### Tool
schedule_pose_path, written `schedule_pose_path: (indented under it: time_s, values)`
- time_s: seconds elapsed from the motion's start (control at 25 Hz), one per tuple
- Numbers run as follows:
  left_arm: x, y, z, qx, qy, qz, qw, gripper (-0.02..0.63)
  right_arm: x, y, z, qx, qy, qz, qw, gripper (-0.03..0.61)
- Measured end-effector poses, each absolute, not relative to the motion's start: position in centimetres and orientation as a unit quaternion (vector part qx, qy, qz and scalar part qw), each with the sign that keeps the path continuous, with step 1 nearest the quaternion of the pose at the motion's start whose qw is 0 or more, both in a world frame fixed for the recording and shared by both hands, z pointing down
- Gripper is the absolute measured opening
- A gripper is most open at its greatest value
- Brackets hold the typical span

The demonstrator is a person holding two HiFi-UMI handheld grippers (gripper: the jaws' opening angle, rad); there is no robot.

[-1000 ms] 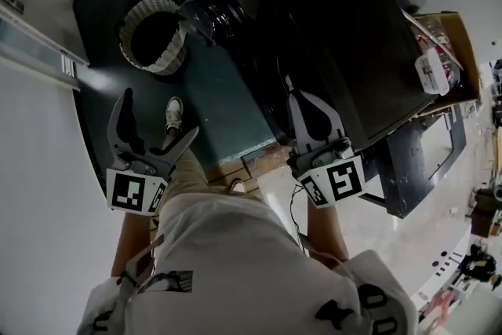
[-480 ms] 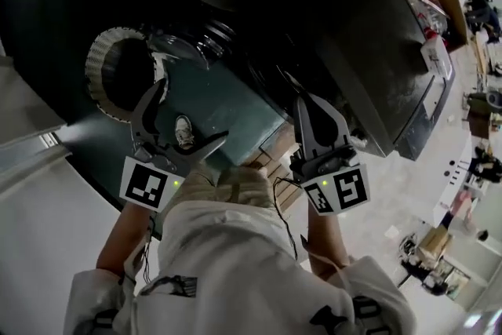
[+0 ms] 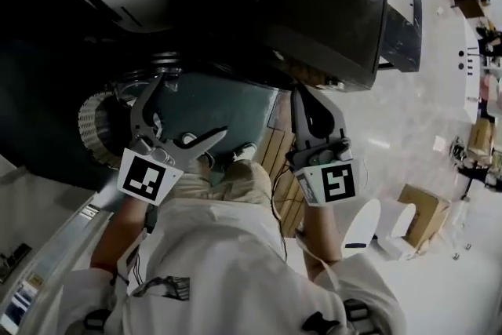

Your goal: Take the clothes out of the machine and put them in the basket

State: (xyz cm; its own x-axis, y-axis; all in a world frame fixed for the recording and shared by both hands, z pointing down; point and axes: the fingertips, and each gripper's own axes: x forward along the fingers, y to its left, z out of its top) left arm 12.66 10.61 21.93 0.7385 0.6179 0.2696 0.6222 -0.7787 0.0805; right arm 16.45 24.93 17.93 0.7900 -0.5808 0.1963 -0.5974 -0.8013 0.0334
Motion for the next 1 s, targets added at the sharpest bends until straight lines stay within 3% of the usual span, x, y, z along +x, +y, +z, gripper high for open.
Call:
schedule_pose_path:
  time_s: [0.24,0.52,1.0]
  values:
    - [14.7,17.2,26.6,-0.904,-0.405,-0.127,0.047,0.569,16.9,30.0,23.6,0.958,-0.267,0.096,0.053,0.014]
    - [16.0,19.4,39.8,-0.870,-0.469,-0.148,0.034,0.569,17.8,31.0,34.3,0.968,-0.212,0.108,0.083,0.014]
    - [17.9,26.1,61.5,-0.835,-0.521,-0.154,0.086,0.570,19.0,35.0,52.2,0.966,-0.215,0.065,0.127,0.014]
